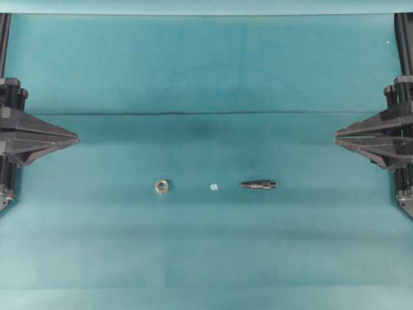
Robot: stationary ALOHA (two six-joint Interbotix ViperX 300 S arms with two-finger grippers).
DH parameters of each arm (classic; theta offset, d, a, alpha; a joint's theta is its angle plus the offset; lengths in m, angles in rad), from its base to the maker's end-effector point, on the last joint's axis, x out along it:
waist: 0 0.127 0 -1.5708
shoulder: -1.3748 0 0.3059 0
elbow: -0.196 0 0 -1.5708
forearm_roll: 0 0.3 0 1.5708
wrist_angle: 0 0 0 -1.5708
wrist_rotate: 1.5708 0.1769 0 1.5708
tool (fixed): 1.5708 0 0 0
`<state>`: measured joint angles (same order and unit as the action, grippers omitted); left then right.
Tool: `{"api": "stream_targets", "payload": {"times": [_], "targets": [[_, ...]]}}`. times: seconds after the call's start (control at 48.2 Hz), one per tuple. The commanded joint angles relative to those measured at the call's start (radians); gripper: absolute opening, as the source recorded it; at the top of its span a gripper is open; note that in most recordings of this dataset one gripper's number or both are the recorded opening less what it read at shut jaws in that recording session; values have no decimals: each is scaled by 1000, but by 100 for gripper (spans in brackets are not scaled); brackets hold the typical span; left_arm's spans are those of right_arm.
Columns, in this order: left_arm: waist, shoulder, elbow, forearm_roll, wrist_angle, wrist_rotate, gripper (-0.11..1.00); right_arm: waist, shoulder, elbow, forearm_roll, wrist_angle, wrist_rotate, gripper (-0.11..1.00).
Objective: Insert the washer onto the shaft with both hands.
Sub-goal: 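Move both grippers down over the washer and the steel shaft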
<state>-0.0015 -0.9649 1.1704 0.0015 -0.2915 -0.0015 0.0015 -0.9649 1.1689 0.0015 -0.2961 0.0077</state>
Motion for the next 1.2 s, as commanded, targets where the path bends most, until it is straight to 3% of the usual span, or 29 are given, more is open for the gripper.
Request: {"api": "stream_targets", "payload": {"times": [0.0,0.124,0.311,0.477,0.975,1.182], "targets": [[0,58,-61,12,11,-14,2,-11,11,-9,5,0,0,0],[11,112,-124,12,44,-3,2,-12,12,-29,67,95,26,-8],[9,147,-172,14,155,-8,2,-14,12,-67,71,242,80,-10],[2,179,-189,14,262,-15,2,-14,29,-84,71,313,89,-10],[-35,486,-433,14,683,-15,2,-2,410,-296,69,689,86,-10],[-35,561,-489,14,762,-8,2,0,483,-339,40,747,81,-10]]}}
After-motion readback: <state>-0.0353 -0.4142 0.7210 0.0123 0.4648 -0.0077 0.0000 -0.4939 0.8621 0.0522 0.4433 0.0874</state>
